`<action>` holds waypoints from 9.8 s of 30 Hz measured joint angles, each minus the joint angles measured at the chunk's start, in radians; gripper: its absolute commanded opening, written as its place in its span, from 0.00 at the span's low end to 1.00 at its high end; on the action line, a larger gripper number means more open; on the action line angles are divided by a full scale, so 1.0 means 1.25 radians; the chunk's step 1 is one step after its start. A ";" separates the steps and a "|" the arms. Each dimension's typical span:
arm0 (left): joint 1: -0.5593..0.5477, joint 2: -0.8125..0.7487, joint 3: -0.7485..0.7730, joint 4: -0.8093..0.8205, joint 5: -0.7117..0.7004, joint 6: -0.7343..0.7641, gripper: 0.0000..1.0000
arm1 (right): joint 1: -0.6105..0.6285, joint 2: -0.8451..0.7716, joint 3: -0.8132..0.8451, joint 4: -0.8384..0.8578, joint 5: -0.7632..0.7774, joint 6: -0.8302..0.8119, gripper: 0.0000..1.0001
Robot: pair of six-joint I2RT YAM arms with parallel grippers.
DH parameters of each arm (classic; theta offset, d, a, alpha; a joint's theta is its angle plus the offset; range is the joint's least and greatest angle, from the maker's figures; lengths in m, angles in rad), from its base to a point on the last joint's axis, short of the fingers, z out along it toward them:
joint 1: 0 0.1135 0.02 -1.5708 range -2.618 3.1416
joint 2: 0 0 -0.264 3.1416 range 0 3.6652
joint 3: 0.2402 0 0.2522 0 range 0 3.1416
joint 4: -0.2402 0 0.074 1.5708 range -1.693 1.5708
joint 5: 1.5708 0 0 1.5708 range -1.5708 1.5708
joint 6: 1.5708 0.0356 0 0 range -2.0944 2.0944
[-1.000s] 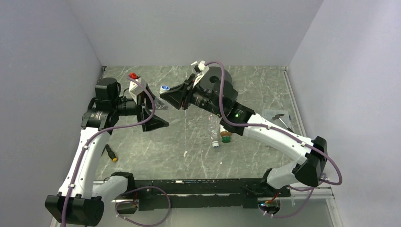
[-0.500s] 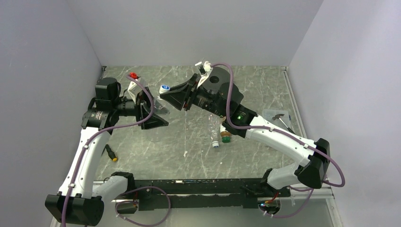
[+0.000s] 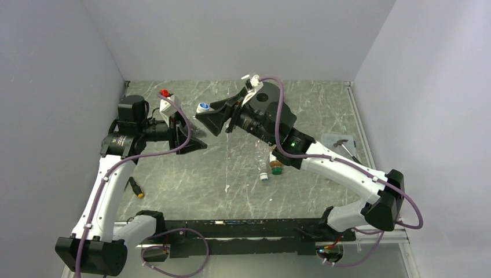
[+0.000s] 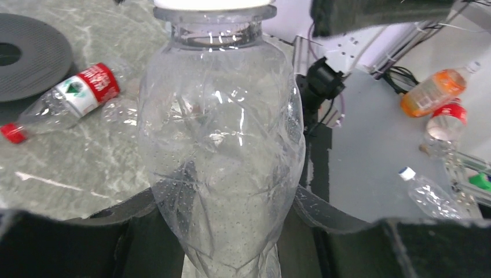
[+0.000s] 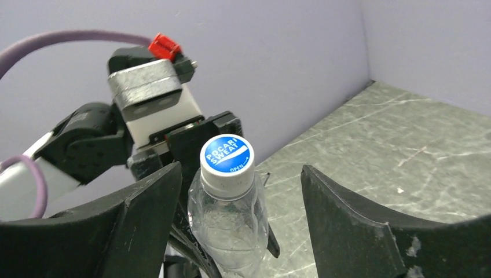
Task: Unscrew the bottle caps
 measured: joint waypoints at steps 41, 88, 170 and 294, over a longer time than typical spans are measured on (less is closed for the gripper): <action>-0.014 -0.012 -0.024 0.073 -0.200 0.003 0.17 | 0.008 0.155 0.241 -0.190 0.146 0.075 0.00; -0.019 -0.085 -0.050 0.114 -0.307 0.121 0.18 | 0.068 0.107 0.263 -0.280 0.283 -0.023 0.68; -0.022 -0.057 -0.048 0.132 -0.346 0.133 0.22 | 0.064 0.166 0.322 -0.320 0.291 0.030 0.16; -0.031 -0.078 -0.013 0.056 -0.296 0.168 0.30 | 0.093 0.149 0.341 -0.364 0.339 0.023 0.22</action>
